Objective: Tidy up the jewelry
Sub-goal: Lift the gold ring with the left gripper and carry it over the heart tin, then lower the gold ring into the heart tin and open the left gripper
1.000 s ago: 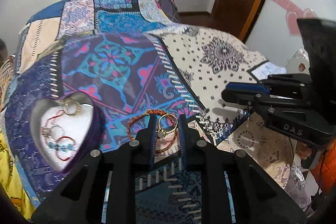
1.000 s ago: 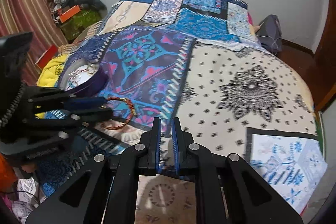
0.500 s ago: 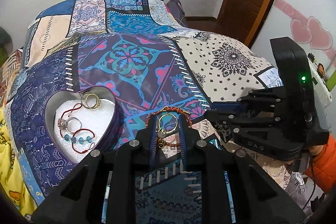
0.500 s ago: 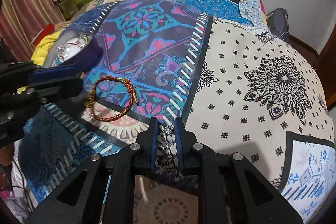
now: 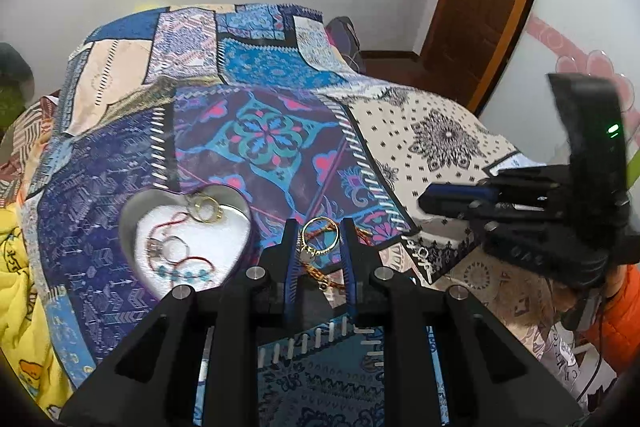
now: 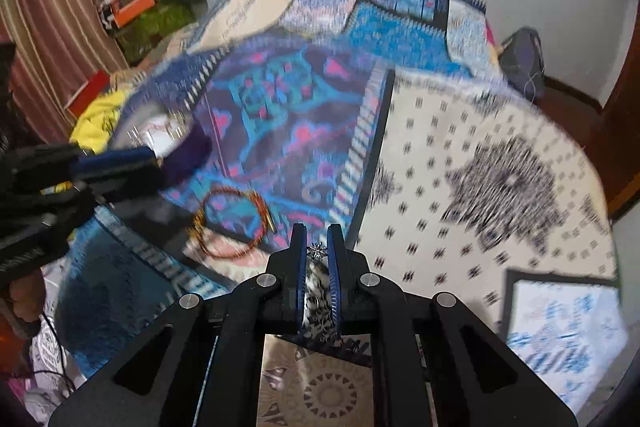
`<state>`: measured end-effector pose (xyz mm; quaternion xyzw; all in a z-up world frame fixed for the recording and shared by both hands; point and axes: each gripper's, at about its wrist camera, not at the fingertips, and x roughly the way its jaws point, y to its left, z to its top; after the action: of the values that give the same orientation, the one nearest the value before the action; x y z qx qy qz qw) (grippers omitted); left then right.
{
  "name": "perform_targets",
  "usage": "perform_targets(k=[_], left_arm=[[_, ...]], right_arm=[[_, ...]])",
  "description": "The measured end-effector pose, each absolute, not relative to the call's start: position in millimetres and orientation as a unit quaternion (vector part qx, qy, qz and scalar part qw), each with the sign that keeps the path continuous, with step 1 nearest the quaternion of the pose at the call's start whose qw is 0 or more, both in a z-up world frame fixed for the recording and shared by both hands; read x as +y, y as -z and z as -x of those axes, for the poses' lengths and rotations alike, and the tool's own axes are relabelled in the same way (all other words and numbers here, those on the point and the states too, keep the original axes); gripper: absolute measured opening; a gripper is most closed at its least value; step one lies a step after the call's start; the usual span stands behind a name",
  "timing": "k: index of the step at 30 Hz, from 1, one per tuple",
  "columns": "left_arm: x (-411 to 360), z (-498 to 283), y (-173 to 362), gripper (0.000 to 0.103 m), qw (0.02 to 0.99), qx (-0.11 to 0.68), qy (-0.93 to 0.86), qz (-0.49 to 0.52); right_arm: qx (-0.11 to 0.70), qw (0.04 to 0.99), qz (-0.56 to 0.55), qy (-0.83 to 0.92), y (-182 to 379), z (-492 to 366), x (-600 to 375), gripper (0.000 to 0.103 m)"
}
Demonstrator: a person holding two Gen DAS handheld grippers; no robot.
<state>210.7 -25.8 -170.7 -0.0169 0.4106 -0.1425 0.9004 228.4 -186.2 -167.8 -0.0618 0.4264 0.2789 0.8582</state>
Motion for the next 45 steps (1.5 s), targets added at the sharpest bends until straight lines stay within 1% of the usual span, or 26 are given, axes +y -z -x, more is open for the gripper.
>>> perform_targets(k=[8, 16, 24, 31, 39, 45], left_arm=[[0.6, -200.8, 145.6, 0.019, 0.916, 0.383, 0.116, 0.029], [28.5, -189.1, 123.0, 0.019, 0.931, 0.354, 0.084, 0.031], [54.8, -184.7, 114.2, 0.019, 0.938, 0.339, 0.055, 0.036], [64.1, -191.0, 125.2, 0.019, 0.936, 0.347, 0.051, 0.033], [70.4, -209.7, 157.4, 0.019, 0.92, 0.383, 0.063, 0.05], [72.5, -221.1, 170.0, 0.019, 0.911, 0.4, 0.08, 0.067]], right_arm=[[0.371, 0.876, 0.059, -0.302, 124.9, -224.4, -158.9, 0.009], [0.351, 0.871, 0.05, -0.339, 111.9, -221.6, -122.6, 0.009], [0.337, 0.866, 0.05, -0.366, 106.5, -222.3, -89.9, 0.009], [0.346, 0.857, 0.048, -0.379, 115.9, -231.6, -70.0, 0.009], [0.387, 0.837, 0.062, -0.383, 149.1, -241.4, -54.7, 0.009], [0.41, 0.824, 0.066, -0.386, 170.7, -242.4, -49.1, 0.009]])
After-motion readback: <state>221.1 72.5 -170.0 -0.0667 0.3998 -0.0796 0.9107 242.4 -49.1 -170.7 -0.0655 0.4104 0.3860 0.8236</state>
